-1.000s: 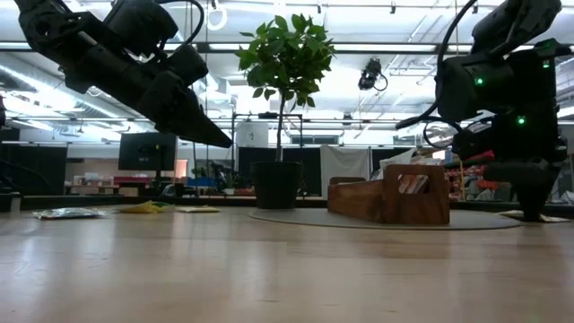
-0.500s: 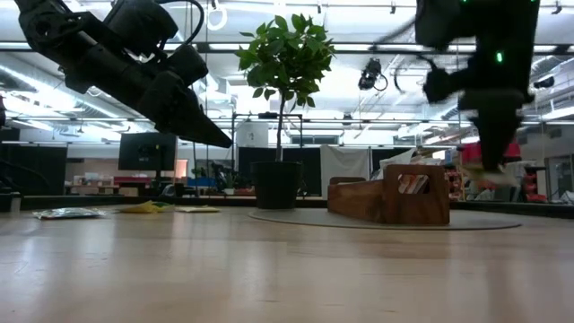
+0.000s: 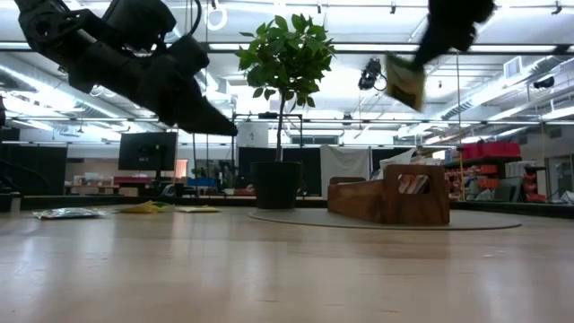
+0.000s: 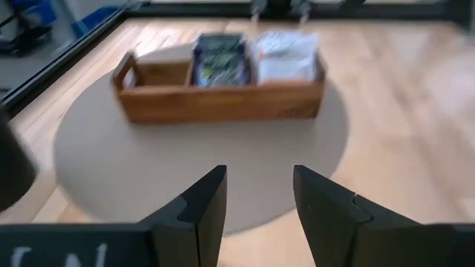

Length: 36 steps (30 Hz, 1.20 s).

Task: Pick & Place Tea
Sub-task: Put the yellow tea bag into the top section of the wooden organizer

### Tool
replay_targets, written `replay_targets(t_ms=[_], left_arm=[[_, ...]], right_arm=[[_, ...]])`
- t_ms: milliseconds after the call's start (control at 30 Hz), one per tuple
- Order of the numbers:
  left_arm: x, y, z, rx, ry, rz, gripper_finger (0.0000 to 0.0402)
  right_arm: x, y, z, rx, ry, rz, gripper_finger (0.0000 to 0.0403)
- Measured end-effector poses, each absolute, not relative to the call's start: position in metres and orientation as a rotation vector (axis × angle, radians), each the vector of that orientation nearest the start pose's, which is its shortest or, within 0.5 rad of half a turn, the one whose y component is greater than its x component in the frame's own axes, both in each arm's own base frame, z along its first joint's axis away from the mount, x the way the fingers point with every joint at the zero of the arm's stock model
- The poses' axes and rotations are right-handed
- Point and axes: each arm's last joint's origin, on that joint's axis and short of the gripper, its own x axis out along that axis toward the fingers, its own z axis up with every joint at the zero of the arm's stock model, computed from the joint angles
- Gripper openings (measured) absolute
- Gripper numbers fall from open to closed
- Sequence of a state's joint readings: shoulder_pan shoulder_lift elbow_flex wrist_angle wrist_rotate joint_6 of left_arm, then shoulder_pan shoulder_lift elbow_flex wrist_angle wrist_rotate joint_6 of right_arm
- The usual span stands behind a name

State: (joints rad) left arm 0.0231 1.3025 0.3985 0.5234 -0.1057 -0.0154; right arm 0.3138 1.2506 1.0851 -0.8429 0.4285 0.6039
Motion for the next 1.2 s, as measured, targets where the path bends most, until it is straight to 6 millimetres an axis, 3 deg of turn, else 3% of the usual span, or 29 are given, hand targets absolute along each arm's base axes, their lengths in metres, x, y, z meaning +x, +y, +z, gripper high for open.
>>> replay_targets(t_ms=[467,700,933,1200], left_arm=[[0.245,0.004,0.193,0.002,0.096,-0.048,0.0161],[0.246,0.003,0.2,-0.014,0.04,-0.066,0.0161],[0.261,0.001,0.201,-0.016,0.064,-0.123,0.0161],[0.276,0.001,0.195,-0.002,0.094,-0.125,0.0161]], right_arm=[[0.268,0.082,0.31,0.096,0.6,0.088,0.0],[0.287,0.078,0.301,0.083,0.576,0.173,0.0],[0.307,0.068,0.293,0.084,0.536,0.242,0.0],[0.313,0.055,0.292,0.082,0.516,0.256,0.0]])
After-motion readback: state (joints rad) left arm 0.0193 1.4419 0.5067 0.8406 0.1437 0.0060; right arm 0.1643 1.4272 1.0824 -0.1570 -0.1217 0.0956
